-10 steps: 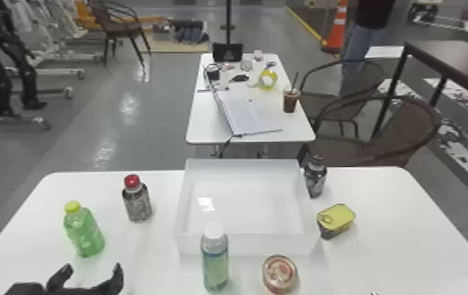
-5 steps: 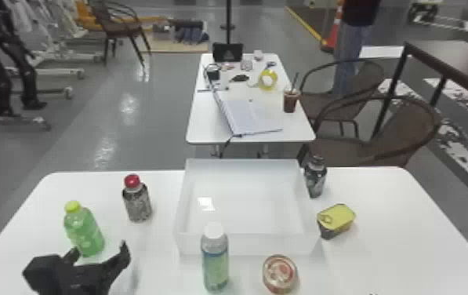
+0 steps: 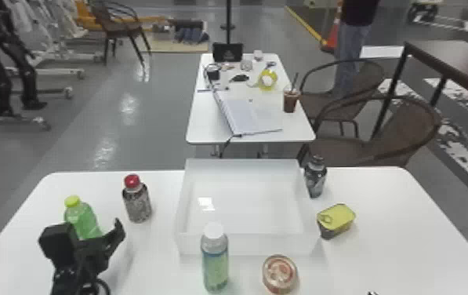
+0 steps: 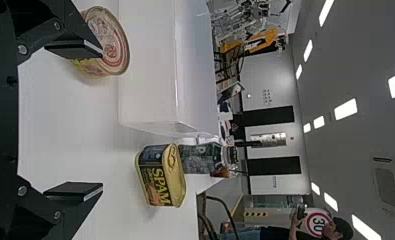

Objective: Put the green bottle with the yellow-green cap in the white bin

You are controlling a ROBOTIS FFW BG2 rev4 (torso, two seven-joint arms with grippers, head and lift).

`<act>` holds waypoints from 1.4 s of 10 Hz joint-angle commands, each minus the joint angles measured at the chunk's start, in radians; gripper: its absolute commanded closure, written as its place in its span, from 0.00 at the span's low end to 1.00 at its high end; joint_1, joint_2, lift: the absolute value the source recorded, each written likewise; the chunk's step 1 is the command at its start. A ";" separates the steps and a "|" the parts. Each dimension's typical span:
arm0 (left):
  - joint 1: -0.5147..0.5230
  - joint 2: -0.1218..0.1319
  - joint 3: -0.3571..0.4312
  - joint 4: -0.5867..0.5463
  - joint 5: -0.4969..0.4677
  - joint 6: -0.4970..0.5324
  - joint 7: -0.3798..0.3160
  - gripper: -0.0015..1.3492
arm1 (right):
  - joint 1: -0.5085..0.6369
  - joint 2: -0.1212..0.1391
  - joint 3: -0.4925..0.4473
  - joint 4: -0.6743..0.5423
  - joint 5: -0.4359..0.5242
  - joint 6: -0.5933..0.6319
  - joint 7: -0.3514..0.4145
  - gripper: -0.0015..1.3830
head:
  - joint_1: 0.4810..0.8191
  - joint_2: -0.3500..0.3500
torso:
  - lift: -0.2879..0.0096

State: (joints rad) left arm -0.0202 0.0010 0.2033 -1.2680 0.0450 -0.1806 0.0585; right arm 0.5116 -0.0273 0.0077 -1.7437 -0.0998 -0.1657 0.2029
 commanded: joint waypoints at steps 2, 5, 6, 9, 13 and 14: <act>-0.041 0.019 -0.001 0.067 -0.019 -0.008 0.070 0.08 | -0.002 0.001 0.000 0.003 -0.001 0.000 0.001 0.24 | 0.20 0.50 | 0.63; -0.072 0.044 0.008 0.119 -0.025 -0.033 0.116 0.22 | -0.002 0.001 0.000 0.000 0.000 0.000 0.001 0.24 | 0.20 0.50 | 0.63; -0.073 0.056 0.001 0.142 -0.028 -0.050 0.118 0.59 | -0.002 0.003 0.000 0.003 -0.001 0.000 0.001 0.24 | 0.20 0.50 | 0.63; -0.064 0.042 0.002 0.148 -0.011 -0.053 0.118 0.69 | -0.001 0.004 0.000 0.003 -0.001 0.000 0.003 0.24 | 0.20 0.50 | 0.63; 0.005 0.067 -0.062 -0.027 -0.017 -0.149 0.095 0.69 | -0.002 0.007 0.000 0.007 -0.003 0.000 0.003 0.24 | 0.20 0.50 | 0.63; 0.032 0.068 -0.085 -0.114 -0.033 -0.168 0.084 0.69 | -0.002 0.010 0.000 0.009 -0.005 0.000 0.003 0.24 | 0.20 0.50 | 0.63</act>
State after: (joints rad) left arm -0.0053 0.0677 0.1313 -1.3294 0.0215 -0.3374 0.1415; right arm 0.5093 -0.0186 0.0077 -1.7361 -0.1034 -0.1657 0.2055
